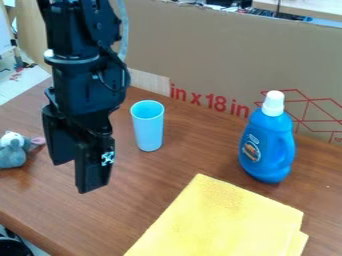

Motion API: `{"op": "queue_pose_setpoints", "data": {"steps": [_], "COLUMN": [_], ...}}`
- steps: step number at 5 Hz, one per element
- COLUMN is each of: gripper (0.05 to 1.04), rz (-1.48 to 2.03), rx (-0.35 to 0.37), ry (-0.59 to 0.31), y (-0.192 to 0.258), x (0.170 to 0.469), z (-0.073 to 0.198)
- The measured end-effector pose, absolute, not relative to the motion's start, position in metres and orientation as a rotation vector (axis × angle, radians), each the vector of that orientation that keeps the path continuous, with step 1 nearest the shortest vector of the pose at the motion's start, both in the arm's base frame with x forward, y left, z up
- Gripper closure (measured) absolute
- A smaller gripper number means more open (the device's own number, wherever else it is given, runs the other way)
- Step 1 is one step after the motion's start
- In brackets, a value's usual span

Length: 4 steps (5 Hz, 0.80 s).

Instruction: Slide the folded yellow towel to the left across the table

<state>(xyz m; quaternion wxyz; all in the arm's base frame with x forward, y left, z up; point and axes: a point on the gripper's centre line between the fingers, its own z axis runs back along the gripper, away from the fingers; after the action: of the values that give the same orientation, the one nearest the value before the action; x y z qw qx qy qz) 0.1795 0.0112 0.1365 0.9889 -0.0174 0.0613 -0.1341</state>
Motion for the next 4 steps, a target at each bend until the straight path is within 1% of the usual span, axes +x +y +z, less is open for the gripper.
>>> {"op": "queue_pose_setpoints", "data": {"steps": [1,2,3,4], "gripper": [0.083,0.083,0.083,0.083], "rz": [-0.267,-0.338,-0.315,-0.354], "rx": [-0.039,-0.053,-0.087,-0.139], "ry": [0.141,0.071,0.038,-0.011], "y": [0.011,-0.019,-0.06,-0.094], "x": [0.178,0.198,0.205,0.208], "z": [0.132,0.12,0.104,0.094]}}
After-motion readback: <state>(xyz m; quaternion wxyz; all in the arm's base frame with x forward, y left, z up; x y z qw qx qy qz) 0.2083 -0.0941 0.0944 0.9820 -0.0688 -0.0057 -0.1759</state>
